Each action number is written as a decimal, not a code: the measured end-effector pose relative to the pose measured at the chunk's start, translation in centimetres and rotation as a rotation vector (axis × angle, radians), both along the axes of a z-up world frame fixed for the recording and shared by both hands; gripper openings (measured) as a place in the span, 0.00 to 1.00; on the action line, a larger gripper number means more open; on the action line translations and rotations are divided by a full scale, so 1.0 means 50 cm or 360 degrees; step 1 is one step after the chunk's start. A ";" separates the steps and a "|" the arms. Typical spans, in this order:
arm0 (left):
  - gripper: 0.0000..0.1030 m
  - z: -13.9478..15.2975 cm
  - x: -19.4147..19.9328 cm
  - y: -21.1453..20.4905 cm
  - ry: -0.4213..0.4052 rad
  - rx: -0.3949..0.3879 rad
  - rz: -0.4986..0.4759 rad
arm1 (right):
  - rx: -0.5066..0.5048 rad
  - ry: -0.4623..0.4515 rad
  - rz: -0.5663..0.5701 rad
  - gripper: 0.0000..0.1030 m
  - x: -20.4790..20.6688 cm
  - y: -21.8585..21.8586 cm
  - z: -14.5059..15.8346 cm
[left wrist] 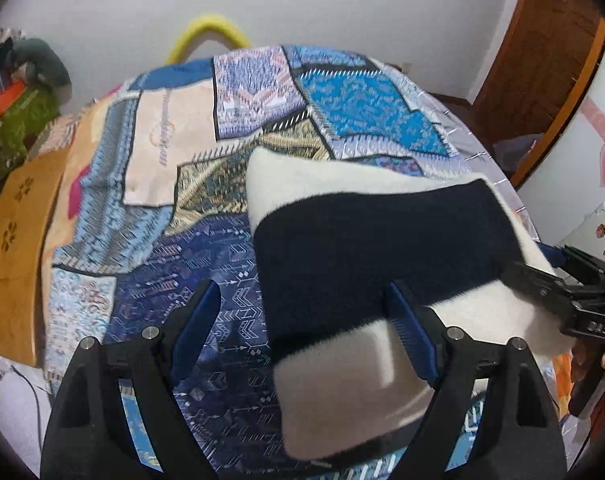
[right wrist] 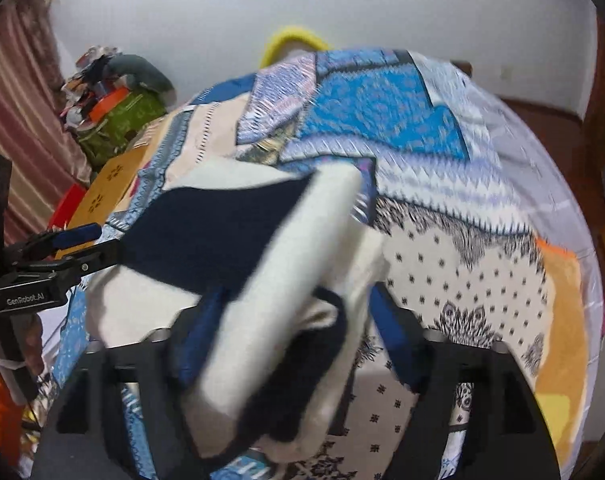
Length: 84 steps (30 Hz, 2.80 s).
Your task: Fold small clothes
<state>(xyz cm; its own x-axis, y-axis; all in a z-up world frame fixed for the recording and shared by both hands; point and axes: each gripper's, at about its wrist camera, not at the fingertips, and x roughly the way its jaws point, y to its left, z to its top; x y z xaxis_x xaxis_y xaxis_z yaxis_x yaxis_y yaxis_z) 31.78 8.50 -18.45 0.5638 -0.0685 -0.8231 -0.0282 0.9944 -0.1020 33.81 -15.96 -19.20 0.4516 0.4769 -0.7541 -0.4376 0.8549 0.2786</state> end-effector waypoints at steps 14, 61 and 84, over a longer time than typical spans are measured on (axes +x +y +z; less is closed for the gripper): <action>0.97 -0.093 0.051 0.033 0.0266 -0.0585 0.0045 | 0.0306 0.0384 -0.0024 0.93 0.022 -0.046 -0.094; 0.63 0.017 -0.095 0.192 0.0116 -0.0831 0.0110 | 0.0478 0.0290 0.0359 0.43 0.007 0.166 0.011; 0.68 -0.055 -0.153 0.212 0.0210 -0.0598 0.0212 | 0.0315 0.0301 0.0316 0.59 -0.033 0.135 -0.046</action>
